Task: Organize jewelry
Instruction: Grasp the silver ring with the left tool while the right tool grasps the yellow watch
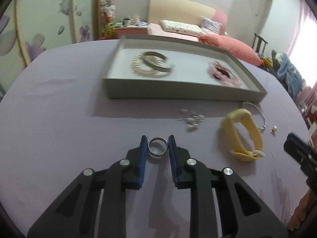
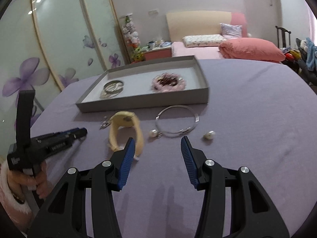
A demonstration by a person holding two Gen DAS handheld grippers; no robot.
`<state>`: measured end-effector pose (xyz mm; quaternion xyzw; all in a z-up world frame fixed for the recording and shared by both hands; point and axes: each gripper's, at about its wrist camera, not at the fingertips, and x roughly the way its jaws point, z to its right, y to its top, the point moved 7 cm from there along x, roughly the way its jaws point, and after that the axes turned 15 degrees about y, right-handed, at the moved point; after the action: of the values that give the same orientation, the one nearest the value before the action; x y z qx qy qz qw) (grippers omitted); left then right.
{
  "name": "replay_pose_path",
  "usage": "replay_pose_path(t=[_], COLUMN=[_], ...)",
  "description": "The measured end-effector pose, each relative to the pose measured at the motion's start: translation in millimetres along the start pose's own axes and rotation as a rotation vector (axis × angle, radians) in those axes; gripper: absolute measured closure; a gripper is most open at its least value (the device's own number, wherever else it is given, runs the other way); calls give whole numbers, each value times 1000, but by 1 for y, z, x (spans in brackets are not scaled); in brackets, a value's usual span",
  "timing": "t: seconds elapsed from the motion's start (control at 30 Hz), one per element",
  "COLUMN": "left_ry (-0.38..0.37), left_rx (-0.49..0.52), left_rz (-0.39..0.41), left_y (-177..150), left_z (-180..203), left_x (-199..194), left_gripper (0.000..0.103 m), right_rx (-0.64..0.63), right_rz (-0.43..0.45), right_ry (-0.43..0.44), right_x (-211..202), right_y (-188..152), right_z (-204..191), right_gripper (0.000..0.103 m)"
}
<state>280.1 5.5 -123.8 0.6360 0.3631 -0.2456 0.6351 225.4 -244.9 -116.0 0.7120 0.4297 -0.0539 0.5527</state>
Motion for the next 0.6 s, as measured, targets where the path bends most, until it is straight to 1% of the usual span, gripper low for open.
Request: replay_pose_path(t=[0.13, 0.2, 0.3, 0.47, 0.6], left_ry=[9, 12, 11, -9, -22], left_rx=[-97, -152, -196, -220, -228], left_rz=[9, 6, 7, 9, 17], left_y=[4, 5, 7, 7, 6], left_z=[-38, -56, -70, -76, -80], left_x=[1, 3, 3, 3, 1], left_gripper=[81, 81, 81, 81, 81], right_rx=[-24, -42, -65, -83, -111], right_rz=[-48, -73, -101, -124, -140], right_ry=[37, 47, 47, 24, -1], right_x=[14, 22, 33, 46, 59], right_y=[-6, -7, -9, -2, 4], right_z=[-16, -25, -33, -38, -42], right_gripper=[54, 48, 43, 36, 36])
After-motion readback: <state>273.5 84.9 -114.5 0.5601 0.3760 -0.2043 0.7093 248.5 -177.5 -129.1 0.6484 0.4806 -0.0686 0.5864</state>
